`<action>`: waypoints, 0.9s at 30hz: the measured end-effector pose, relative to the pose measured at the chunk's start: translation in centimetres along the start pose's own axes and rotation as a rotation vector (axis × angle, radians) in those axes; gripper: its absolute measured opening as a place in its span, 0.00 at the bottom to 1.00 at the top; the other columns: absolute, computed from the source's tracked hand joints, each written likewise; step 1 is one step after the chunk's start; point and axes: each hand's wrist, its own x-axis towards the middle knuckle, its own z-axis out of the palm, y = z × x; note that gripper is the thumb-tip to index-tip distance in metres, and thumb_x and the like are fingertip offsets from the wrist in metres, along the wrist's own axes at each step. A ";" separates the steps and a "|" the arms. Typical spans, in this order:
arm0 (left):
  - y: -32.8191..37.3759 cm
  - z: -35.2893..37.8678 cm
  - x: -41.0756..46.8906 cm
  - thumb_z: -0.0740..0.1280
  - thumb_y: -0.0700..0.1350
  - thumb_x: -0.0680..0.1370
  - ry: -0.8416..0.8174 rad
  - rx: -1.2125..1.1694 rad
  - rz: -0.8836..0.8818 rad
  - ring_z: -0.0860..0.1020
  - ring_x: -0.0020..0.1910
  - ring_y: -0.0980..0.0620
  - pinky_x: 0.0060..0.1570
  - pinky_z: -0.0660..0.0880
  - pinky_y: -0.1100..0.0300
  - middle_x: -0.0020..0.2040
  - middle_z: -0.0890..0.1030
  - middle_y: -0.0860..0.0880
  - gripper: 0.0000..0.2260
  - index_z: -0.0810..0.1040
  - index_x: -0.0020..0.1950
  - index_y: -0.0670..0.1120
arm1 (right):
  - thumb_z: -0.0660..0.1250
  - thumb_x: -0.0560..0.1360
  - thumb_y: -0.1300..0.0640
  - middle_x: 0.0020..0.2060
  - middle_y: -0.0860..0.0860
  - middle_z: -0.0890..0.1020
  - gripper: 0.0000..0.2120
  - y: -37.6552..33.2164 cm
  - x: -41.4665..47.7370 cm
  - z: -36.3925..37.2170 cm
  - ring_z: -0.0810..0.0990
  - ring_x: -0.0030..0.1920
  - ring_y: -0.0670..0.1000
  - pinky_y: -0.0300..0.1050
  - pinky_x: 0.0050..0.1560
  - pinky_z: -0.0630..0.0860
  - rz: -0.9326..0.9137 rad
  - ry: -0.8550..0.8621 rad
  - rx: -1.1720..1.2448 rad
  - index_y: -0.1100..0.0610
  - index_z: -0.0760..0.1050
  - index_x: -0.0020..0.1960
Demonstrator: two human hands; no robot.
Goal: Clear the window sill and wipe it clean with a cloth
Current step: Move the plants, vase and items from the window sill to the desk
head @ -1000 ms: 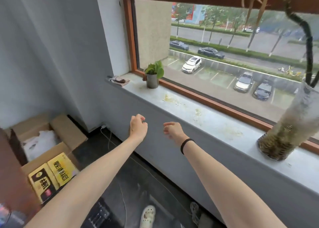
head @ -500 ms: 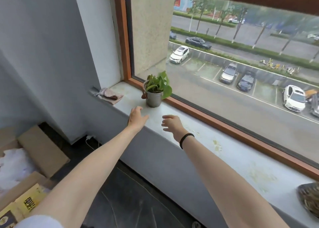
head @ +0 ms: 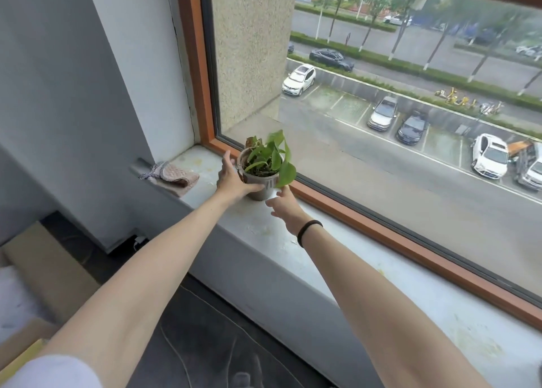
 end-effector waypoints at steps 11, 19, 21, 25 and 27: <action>1.8 0.6 0.8 0.81 0.44 0.61 -0.040 -0.158 0.143 0.69 0.64 0.53 0.64 0.65 0.61 0.68 0.69 0.46 0.56 0.44 0.75 0.49 | 0.53 0.73 0.76 0.66 0.54 0.69 0.32 -0.4 1.3 -0.6 0.68 0.64 0.54 0.51 0.63 0.68 -0.069 0.035 0.055 0.54 0.58 0.72; 3.6 0.3 -3.0 0.81 0.49 0.61 0.015 -0.124 0.162 0.69 0.67 0.49 0.66 0.67 0.54 0.69 0.68 0.45 0.55 0.44 0.75 0.51 | 0.53 0.73 0.76 0.64 0.56 0.71 0.29 -0.5 -1.9 -1.4 0.70 0.57 0.50 0.45 0.56 0.69 -0.147 0.043 0.082 0.56 0.61 0.70; 4.2 0.3 -4.5 0.81 0.47 0.62 0.027 -0.135 0.169 0.69 0.67 0.50 0.66 0.66 0.55 0.69 0.68 0.46 0.55 0.44 0.75 0.50 | 0.53 0.73 0.75 0.63 0.55 0.71 0.28 -0.4 -3.2 -1.8 0.69 0.57 0.50 0.44 0.55 0.70 -0.154 0.033 0.079 0.57 0.60 0.71; 5.3 0.4 -8.7 0.80 0.44 0.63 0.073 -0.133 0.202 0.67 0.68 0.50 0.66 0.65 0.58 0.70 0.65 0.46 0.54 0.44 0.75 0.50 | 0.52 0.73 0.76 0.64 0.54 0.70 0.33 0.3 -6.3 -2.7 0.69 0.60 0.51 0.43 0.53 0.73 -0.189 0.007 0.068 0.53 0.59 0.73; 5.7 0.5 -11.1 0.81 0.45 0.62 0.111 -0.122 0.209 0.67 0.67 0.52 0.67 0.65 0.56 0.70 0.65 0.47 0.54 0.46 0.74 0.51 | 0.52 0.73 0.76 0.66 0.55 0.69 0.34 0.8 -8.1 -3.1 0.70 0.60 0.52 0.45 0.53 0.73 -0.216 -0.014 0.071 0.51 0.57 0.73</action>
